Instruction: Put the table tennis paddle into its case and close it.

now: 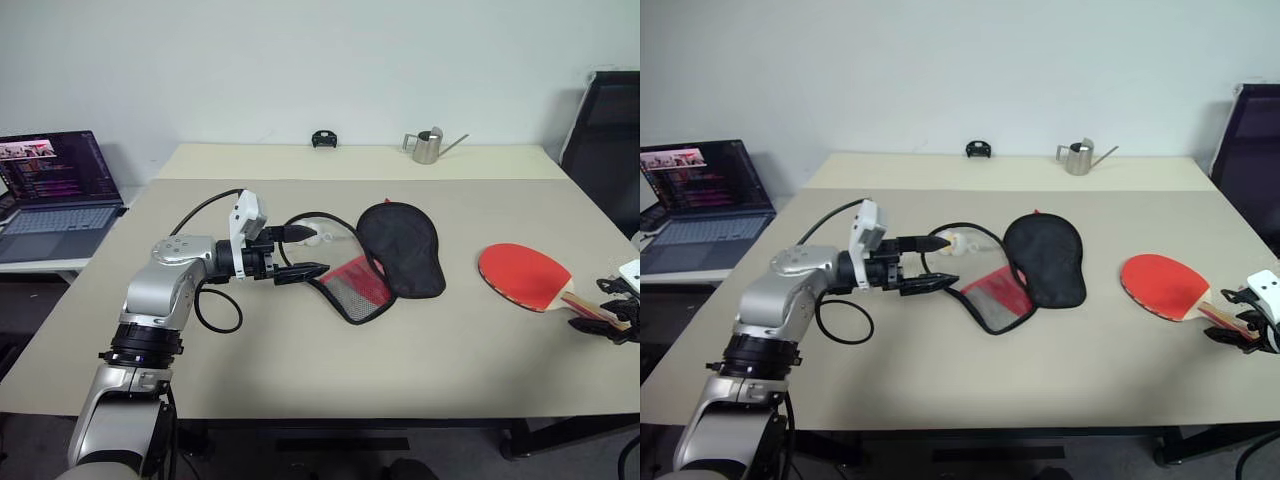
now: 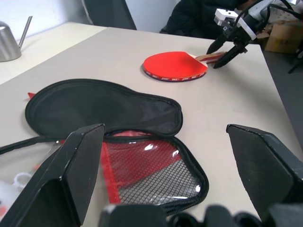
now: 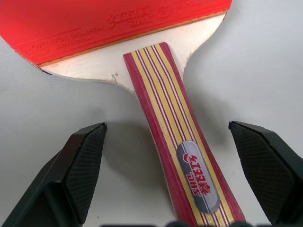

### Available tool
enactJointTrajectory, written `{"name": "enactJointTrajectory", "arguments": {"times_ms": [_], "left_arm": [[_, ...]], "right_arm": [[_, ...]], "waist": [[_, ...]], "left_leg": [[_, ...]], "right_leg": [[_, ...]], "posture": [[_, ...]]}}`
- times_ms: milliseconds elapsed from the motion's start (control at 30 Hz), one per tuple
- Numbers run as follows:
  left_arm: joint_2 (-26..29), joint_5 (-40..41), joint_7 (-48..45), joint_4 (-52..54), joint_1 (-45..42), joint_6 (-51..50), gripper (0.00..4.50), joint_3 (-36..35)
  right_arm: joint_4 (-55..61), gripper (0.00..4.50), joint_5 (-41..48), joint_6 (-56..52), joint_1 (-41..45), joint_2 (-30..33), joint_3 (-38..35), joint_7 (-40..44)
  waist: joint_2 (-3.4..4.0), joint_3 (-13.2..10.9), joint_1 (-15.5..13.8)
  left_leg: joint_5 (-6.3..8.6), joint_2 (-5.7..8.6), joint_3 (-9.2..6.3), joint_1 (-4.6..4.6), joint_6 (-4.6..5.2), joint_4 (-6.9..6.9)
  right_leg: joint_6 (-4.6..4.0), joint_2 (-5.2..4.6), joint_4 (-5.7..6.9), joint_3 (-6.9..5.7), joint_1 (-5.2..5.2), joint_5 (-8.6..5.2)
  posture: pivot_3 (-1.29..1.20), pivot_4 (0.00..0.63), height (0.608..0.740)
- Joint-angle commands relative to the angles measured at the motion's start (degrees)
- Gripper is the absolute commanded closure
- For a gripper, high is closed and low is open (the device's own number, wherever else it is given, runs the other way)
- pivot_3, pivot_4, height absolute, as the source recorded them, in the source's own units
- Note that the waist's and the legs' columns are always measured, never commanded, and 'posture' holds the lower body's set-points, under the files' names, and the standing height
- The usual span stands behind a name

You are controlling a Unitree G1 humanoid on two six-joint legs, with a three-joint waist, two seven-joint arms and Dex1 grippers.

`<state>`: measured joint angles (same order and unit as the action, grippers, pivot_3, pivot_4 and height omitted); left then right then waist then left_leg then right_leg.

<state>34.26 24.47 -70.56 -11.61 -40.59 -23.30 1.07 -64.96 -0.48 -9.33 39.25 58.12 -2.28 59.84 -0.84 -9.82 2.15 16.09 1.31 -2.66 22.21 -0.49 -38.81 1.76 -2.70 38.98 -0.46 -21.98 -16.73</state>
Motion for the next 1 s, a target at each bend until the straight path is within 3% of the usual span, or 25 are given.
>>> {"name": "enactJointTrajectory", "arguments": {"times_ms": [33, 300, 367, 700, 1000], "left_arm": [[0.55, 0.02, -0.15, 0.58, -1.54, 0.64, 0.0, -0.65], [0.64, -0.07, -0.27, 0.45, -1.54, 0.76, 0.0, -0.78], [0.67, -0.07, -0.3, 0.34, -1.57, 0.83, 0.0, -0.83], [1.09, -0.28, 0.02, -0.12, -1.31, 1.2, 0.0, -1.4], [2.49, -0.11, 1.04, 0.37, 0.01, 0.95, 0.0, -2.8]], "right_arm": [[1.0, 0.4, 0.14, 0.36, -0.76, -3.18, 0.38, 0.89], [5.45, 3.02, 2.69, -4.45, -3.12, -5.74, -1.24, 5.52], [6.96, 3.38, 3.35, -5.42, -3.78, -5.94, -1.79, 5.71], [16.51, 3.41, 6.51, -10.51, -4.69, -8.72, -6.45, 1.95], [34.07, 3.41, 10.11, -20.28, -7.73, -11.13, -9.54, -4.32]], "waist": [[-0.2, -0.12, 0.38], [-0.59, -0.26, 1.16], [-0.61, -0.26, 1.16], [-0.64, -0.29, 1.57], [-0.42, -0.57, 1.42]], "left_leg": [[0.01, -0.02, 0.01, -0.2, 0.0, 0.03], [0.02, -0.12, -0.02, -0.74, 0.01, 0.06], [0.02, -0.18, -0.03, -0.75, 0.0, 0.07], [0.05, -0.81, 0.17, -0.75, -0.05, 0.09], [0.03, -1.05, 0.81, -1.22, -0.07, 0.53]], "right_leg": [[0.0, 0.02, -0.01, 0.01, 0.17, 0.0], [-0.07, 0.1, -0.01, 0.04, 0.66, 0.04], [-0.07, 0.15, -0.01, 0.03, 0.66, 0.04], [-0.37, 0.74, -0.05, 0.12, 0.56, 0.2], [-0.55, 1.12, 0.02, 0.89, 0.45, 0.3]], "posture": [[0.0, 0.15, 0.74], [0.0, 0.15, 0.74], [0.0, 0.15, 0.74], [0.0, 0.15, 0.74], [0.0, 0.15, 0.74]]}}
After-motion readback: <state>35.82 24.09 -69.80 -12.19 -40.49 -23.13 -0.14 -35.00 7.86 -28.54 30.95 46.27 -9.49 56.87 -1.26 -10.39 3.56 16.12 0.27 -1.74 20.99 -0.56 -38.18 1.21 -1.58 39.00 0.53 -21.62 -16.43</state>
